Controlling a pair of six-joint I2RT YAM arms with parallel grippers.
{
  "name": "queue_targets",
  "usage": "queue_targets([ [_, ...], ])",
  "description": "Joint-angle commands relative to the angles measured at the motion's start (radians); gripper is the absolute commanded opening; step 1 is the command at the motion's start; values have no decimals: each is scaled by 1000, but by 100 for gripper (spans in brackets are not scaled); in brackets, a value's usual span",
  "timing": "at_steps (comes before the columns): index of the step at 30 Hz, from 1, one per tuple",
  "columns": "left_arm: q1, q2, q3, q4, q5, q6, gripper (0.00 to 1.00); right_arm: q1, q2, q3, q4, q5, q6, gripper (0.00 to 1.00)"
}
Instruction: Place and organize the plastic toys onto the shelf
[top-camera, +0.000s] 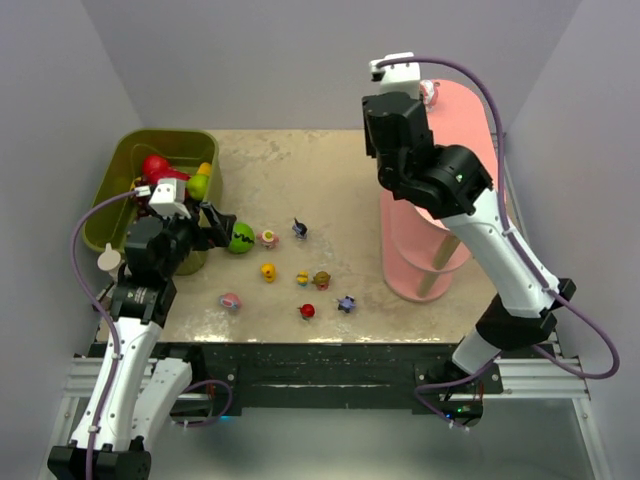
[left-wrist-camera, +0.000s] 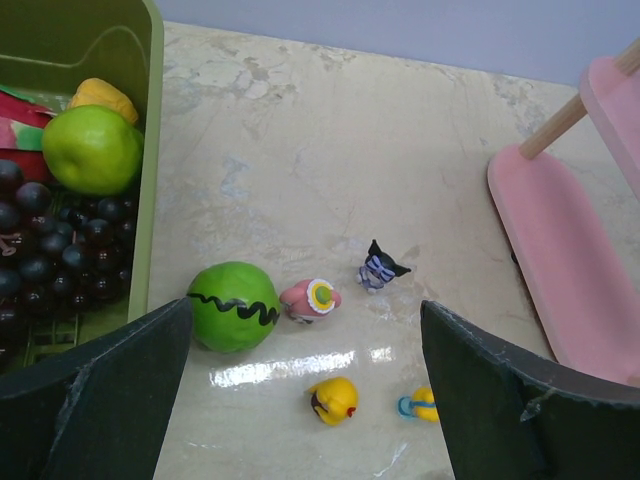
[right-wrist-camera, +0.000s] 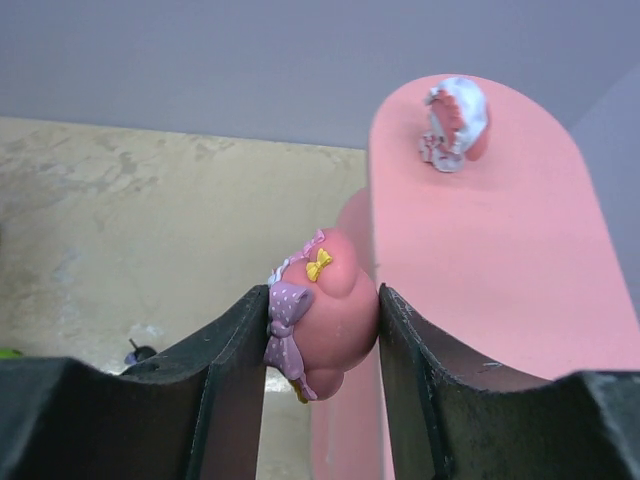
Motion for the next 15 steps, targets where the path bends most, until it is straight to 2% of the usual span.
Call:
queue_targets([
  [1,5,6,-9,34,18,0,100,-77,-30,19,-30,8,-47,0],
  [4,5,4,-12,34,20,0,100,-144,-7,51,-86,-67,-50,0],
  [12,5,6,-17,29,21,-2,100,-244,26,83,-155,-136,-58,0],
  [15,5,6,-17,31,24,-2,100,-281,75,150,-215,-168,-60,0],
])
